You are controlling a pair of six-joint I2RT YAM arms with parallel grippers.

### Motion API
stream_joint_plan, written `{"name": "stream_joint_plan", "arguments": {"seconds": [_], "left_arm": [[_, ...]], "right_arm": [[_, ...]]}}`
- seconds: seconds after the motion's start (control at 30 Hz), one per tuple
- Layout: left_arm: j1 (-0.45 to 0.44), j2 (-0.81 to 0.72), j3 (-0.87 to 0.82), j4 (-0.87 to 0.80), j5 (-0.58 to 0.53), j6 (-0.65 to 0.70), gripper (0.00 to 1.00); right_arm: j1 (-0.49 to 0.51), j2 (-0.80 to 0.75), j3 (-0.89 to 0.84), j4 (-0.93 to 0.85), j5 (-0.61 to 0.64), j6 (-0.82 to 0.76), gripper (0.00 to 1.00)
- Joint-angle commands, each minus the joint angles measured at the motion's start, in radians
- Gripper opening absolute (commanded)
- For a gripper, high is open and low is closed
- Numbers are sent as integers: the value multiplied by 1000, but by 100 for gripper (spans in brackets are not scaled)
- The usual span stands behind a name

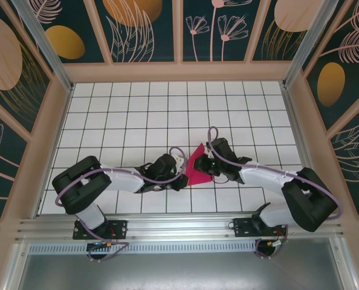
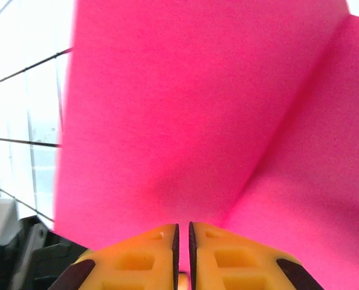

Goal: Fold a paper plane with a square sheet of paper (pick it up from the middle)
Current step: Fourth fold the wing at the center of the table.

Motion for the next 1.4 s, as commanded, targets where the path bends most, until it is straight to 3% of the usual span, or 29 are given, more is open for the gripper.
{"name": "stream_joint_plan", "arguments": {"seconds": [0.0,0.13,0.23,0.37,0.53,0.7,0.83,1.37], "left_arm": [[4,8,32,-12,2,15,9],[4,23,47,-14,13,21,10],[4,30,58,-20,18,31,9],[5,50,83,-52,13,47,8],[5,95,123,-105,3,68,7],[1,111,178,-181,-38,78,2],[-7,84,172,-183,-85,49,0],[-59,39,150,-199,-203,-73,0]], "right_arm": [[11,-59,-21,54,-52,-27,17],[19,-56,-25,70,-93,-41,20],[31,-54,-6,19,3,-22,20],[30,-56,33,-139,232,68,22],[11,-108,7,-214,330,132,24],[-49,-170,-70,-218,304,135,25],[-99,-167,-111,-186,206,109,25],[-135,-75,-81,-90,92,6,20]]}}
